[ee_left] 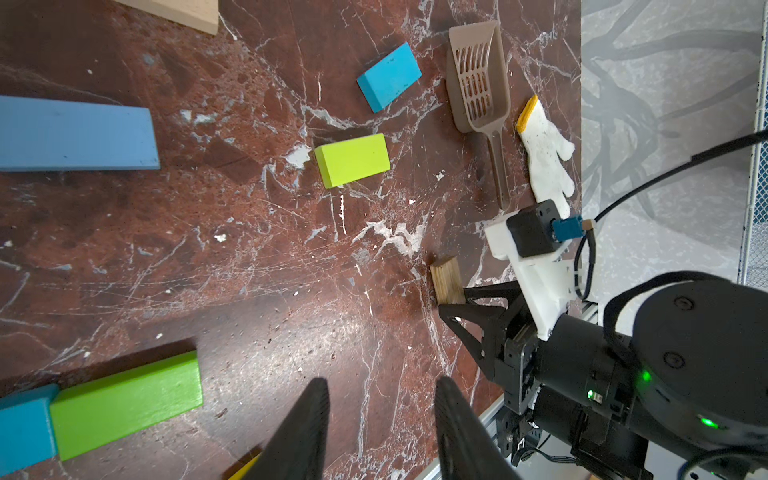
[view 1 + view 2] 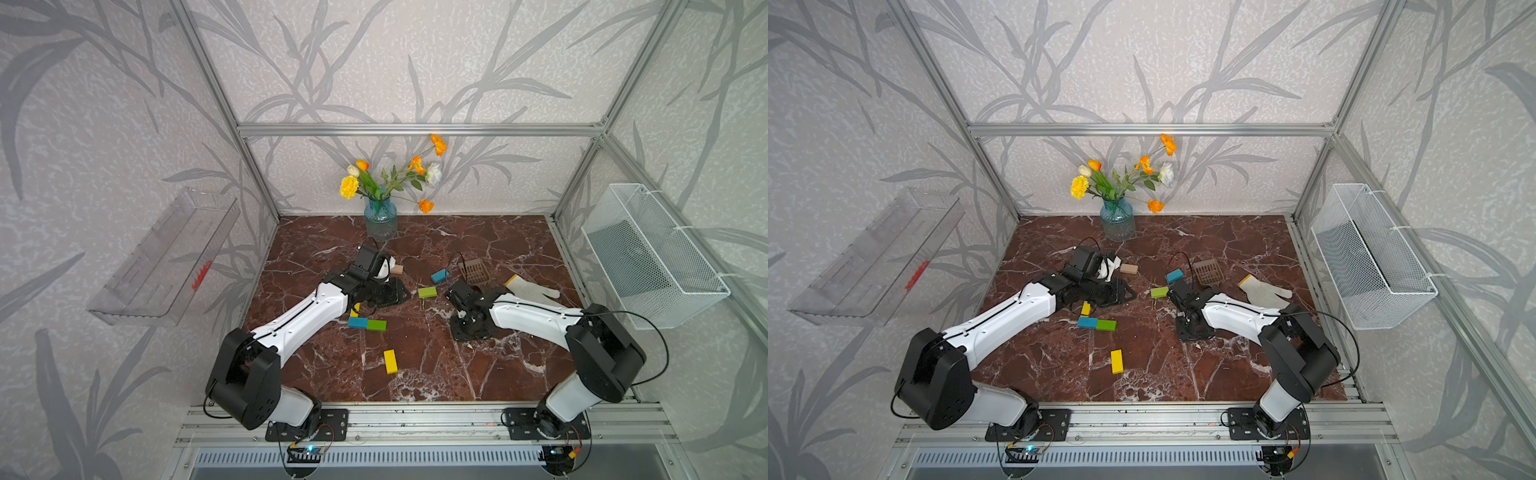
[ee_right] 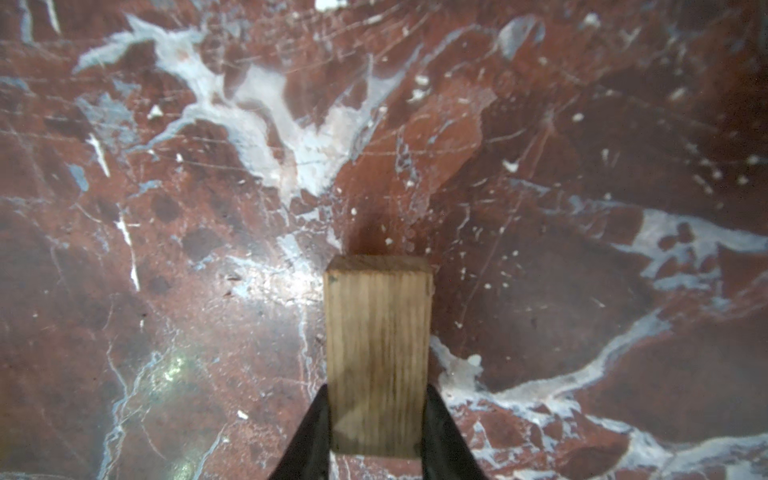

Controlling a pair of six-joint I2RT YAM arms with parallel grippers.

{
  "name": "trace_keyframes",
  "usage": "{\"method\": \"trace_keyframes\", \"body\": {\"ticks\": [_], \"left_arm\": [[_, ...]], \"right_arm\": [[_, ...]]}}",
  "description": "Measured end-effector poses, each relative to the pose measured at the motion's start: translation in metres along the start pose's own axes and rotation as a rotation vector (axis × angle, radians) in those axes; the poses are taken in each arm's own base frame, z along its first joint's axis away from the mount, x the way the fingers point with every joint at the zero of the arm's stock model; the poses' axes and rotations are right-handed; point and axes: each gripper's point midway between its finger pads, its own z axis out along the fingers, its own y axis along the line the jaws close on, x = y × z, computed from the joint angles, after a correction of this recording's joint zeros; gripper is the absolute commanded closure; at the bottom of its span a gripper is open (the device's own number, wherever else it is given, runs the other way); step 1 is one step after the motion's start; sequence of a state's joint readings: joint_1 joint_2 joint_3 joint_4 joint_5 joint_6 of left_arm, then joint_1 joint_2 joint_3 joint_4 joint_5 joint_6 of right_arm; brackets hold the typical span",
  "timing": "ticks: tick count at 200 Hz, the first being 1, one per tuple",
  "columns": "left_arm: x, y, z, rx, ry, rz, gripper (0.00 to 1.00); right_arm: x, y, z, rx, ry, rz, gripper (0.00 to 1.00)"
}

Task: Assemble the letter c with building blocks
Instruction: Adjust the building block at the center of the board.

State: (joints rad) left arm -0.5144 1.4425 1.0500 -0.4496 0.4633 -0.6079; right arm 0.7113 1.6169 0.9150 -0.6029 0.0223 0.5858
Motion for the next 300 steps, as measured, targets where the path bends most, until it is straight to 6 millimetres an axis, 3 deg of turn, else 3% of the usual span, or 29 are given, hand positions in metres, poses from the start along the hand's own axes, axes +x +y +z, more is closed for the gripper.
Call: {"method": "trace_keyframes", "body": {"ticks": [42, 69, 94, 155, 232, 263, 300], "left_arm": [[-0.002, -0.001, 0.000, -0.001, -0.010, -0.009, 0.57], [-0.003, 0.001, 0.000, -0.009, -0.016, -0.009, 0.57], [-0.003, 0.001, 0.000, -0.013, -0.017, -0.009, 0.57], [0.014, 0.027, -0.006, -0.178, 0.022, -0.077, 0.61], [0.079, 0.047, -0.014, -0.464, 0.126, -0.177, 0.44], [0.089, 0.051, -0.014, -0.515, 0.108, -0.227, 0.34], [0.109, 0.068, -0.005, -0.574, 0.127, -0.289, 0.33]], "right_arm": [[0.002, 0.004, 0.000, -0.003, 0.000, 0.011, 0.66], [0.001, 0.005, 0.000, -0.007, -0.004, 0.018, 0.46], [0.001, 0.005, 0.000, -0.006, -0.004, 0.038, 0.38], [-0.005, 0.010, -0.025, -0.050, -0.022, 0.051, 0.41], [-0.015, -0.013, -0.060, -0.154, -0.058, 0.150, 0.39], [-0.009, -0.022, -0.060, -0.175, -0.046, 0.166, 0.39], [0.002, -0.031, -0.051, -0.184, -0.002, 0.183, 0.39]]}}
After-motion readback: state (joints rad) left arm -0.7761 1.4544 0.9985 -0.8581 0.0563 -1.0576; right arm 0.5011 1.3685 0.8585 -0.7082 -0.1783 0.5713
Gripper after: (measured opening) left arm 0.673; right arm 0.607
